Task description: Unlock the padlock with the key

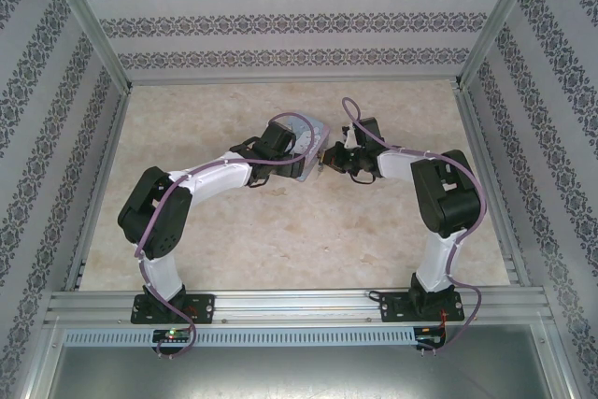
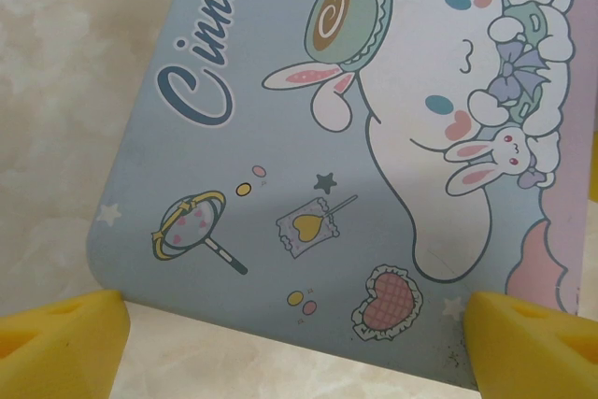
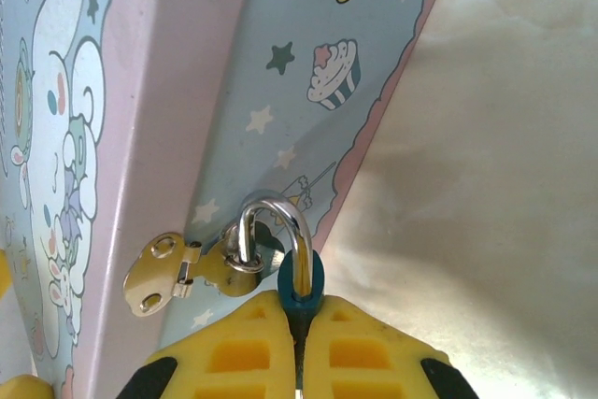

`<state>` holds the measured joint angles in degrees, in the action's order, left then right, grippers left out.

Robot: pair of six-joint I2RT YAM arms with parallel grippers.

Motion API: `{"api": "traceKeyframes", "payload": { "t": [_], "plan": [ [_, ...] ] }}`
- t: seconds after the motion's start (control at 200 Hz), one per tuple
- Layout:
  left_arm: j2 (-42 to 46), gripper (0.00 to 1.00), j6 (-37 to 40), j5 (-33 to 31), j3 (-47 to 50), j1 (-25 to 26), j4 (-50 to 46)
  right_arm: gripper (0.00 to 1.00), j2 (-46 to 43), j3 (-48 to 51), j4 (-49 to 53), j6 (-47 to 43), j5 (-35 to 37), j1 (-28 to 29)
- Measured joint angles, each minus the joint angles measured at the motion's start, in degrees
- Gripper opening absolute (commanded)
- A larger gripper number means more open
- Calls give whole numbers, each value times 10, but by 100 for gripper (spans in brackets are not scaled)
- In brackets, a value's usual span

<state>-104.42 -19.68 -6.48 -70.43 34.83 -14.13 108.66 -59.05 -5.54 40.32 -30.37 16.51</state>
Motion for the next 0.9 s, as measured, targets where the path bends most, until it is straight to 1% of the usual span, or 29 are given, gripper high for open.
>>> {"api": "traceKeyframes", "payload": {
  "t": [0.09,0.235,0.315,0.415,0.52,0.694,0.789,0.899],
  "plan": [
    [-1,90,0,0,-1,0,0,0,14,-10,-3,11,-10,-5],
    [-7,89,0,1,-6,0,5,0,41,-34,-20,56,-44,-25],
    [-8,89,0,3,-7,0,5,0,48,-57,-29,76,-43,-42],
    [-8,88,0,4,-7,0,5,0,49,-81,-39,80,-41,-58],
    [-8,88,0,4,-7,0,5,0,47,-83,-48,80,-40,-60],
    [-7,90,0,4,-7,0,5,0,33,-29,-56,80,-38,-59],
    [-8,92,0,4,-7,0,5,0,4,19,-57,80,-33,-59],
    [-8,94,0,4,-7,0,4,0,-51,76,-62,88,-28,-57]
  ]
}}
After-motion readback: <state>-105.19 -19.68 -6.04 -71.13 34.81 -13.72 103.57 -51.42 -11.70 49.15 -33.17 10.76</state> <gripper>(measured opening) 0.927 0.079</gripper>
